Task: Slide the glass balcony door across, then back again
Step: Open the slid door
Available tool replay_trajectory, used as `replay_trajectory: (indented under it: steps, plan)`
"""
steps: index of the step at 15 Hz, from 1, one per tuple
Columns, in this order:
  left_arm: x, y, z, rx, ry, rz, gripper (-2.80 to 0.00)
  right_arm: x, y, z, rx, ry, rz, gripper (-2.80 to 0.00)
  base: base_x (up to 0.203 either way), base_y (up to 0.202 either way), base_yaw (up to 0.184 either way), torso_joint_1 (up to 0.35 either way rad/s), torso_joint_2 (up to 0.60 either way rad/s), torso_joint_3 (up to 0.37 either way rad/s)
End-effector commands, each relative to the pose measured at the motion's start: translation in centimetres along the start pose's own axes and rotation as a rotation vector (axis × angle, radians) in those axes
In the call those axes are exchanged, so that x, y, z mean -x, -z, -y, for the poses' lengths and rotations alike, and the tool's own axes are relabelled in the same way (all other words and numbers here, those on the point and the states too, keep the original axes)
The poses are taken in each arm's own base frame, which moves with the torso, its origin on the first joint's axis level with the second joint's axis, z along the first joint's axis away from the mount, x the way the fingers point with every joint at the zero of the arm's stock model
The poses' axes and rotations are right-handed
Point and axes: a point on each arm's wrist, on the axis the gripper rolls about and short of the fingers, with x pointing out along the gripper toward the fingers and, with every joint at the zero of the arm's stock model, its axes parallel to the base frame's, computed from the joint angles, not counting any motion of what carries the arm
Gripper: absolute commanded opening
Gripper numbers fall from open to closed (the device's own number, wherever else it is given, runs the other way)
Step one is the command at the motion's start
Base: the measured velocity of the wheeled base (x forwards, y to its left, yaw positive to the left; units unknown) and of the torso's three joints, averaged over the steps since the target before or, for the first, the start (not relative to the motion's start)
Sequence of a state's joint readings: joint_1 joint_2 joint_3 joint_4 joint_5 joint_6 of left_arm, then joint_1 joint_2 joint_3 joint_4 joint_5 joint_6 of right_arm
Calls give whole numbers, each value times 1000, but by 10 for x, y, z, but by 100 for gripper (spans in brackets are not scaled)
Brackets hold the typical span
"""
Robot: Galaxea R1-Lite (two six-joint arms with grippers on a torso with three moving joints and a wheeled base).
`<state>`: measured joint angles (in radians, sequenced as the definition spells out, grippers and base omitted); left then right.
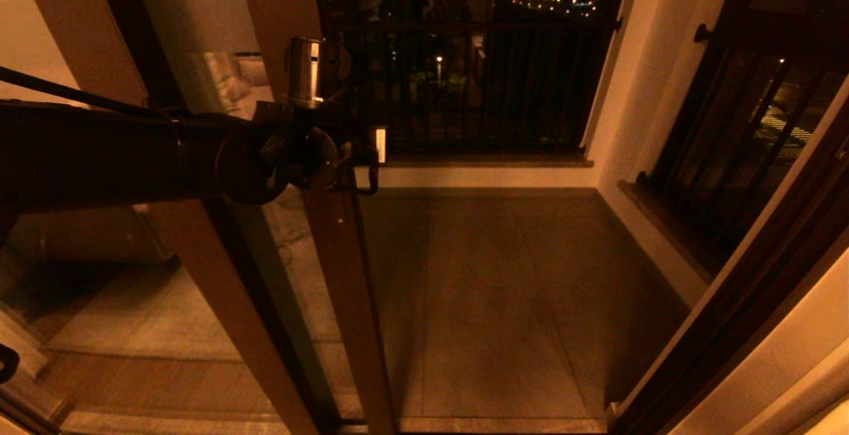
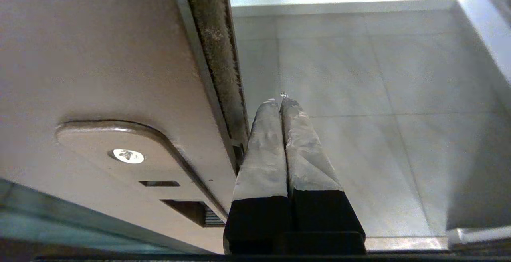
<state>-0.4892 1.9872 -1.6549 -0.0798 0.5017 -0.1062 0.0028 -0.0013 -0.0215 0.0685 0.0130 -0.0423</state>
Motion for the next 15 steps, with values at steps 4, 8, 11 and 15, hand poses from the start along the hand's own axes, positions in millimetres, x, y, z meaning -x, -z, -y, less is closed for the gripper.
replay_trajectory:
  steps: [4, 8, 11, 15]
  plan:
    - [-1, -2, -9, 6, -21, 1, -280, 0, 0, 0, 1, -1, -2, -280, 0, 0, 0, 0, 0, 0]
    - [-2, 2, -11, 2, -28, -13, -280, 0, 0, 0, 1, -1, -2, -280, 0, 0, 0, 0, 0, 0]
    - [-3, 8, -19, -3, -42, -35, -280, 0, 0, 0, 1, -1, -2, -280, 0, 0, 0, 0, 0, 0]
    - [-1, 8, -34, 5, -58, -40, -280, 0, 0, 0, 1, -1, -2, -280, 0, 0, 0, 0, 0, 0]
